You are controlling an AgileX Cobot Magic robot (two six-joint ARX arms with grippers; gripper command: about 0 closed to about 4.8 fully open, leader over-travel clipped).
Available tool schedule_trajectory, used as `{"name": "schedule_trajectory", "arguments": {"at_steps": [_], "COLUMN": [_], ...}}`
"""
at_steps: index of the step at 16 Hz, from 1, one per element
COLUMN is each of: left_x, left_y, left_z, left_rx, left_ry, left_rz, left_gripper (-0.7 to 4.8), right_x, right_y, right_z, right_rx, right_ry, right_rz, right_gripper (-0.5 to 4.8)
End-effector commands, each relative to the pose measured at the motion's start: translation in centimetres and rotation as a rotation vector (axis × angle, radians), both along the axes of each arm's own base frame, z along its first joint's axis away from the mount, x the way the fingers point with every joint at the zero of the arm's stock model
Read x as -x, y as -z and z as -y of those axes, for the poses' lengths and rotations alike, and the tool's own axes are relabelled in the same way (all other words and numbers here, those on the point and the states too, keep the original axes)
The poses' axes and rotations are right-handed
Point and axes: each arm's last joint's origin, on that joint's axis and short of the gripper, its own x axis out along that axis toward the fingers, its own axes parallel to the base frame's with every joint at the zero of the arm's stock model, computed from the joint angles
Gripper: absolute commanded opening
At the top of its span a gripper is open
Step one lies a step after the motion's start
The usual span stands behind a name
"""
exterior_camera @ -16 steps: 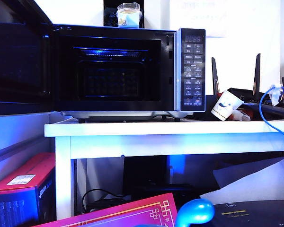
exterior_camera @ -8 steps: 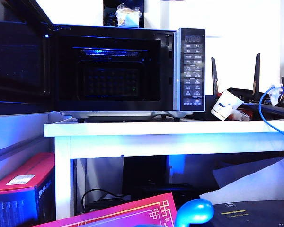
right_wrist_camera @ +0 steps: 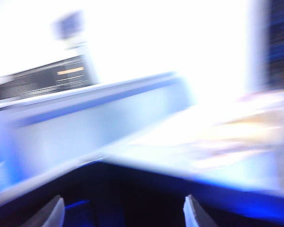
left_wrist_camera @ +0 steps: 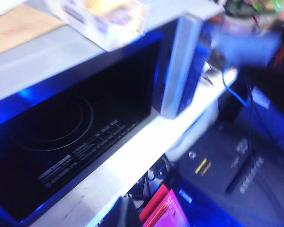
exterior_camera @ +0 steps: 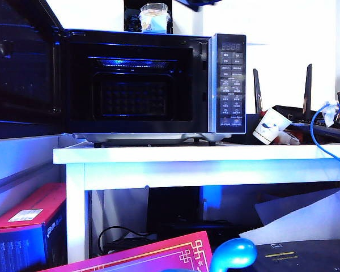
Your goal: Open the microwave door, place the box of snacks from the top of the microwave inside, then close the microwave door.
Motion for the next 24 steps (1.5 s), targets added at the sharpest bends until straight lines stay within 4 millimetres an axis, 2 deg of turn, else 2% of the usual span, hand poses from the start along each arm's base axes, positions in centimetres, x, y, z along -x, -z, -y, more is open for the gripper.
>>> {"name": "schedule_trajectory", "arguments": {"at_steps": [1,3,4,5,10,12,14,18,20,24], "left_x": [-0.1,-0.2,-0.3,-0.3,0.4,1.4,2.8,6.5,7.7,8.2], "left_y": [-0.3,-0.7,-0.8,-1.0,-2.6,-3.5,-4.7,-7.4,-8.1,-8.2], "left_z": [0.2,0.3,0.3,0.3,0.2,0.1,-0.4,-0.9,-1.1,-1.1], "left_rx": [-0.007,0.008,0.009,0.012,0.026,0.027,0.004,0.026,0.032,0.037], "left_ry": [0.056,0.081,0.08,0.081,0.078,0.066,-0.031,-0.093,-0.093,-0.092], "left_rz": [0.057,0.1,0.116,0.137,0.239,0.286,0.342,0.464,0.496,0.488], "left_gripper": [-0.05,-0.05,-0.05,-0.05,-0.05,-0.05,-0.05,-0.05,-0.05,-0.05], "right_x": [0.1,0.1,0.1,0.0,-2.1,-3.0,-4.0,-5.7,-5.6,-5.7], "right_y": [-0.7,-0.6,-0.6,-0.7,-4.1,-4.9,-5.6,-4.7,-4.6,-4.3], "right_z": [0.3,0.3,0.3,0.2,-2.3,-3.3,-3.9,-5.4,-6.4,-8.7], "right_rx": [0.063,0.104,0.105,0.101,0.108,0.101,0.071,0.04,0.032,0.077], "right_ry": [0.149,0.168,0.199,0.258,0.3,0.296,0.356,0.436,0.479,0.554], "right_rz": [0.098,0.129,0.127,0.085,0.046,0.052,0.056,0.043,0.045,0.089], "right_gripper": [3.39,4.6,4.79,4.79,4.79,4.79,4.79,4.79,4.79,4.79]}}
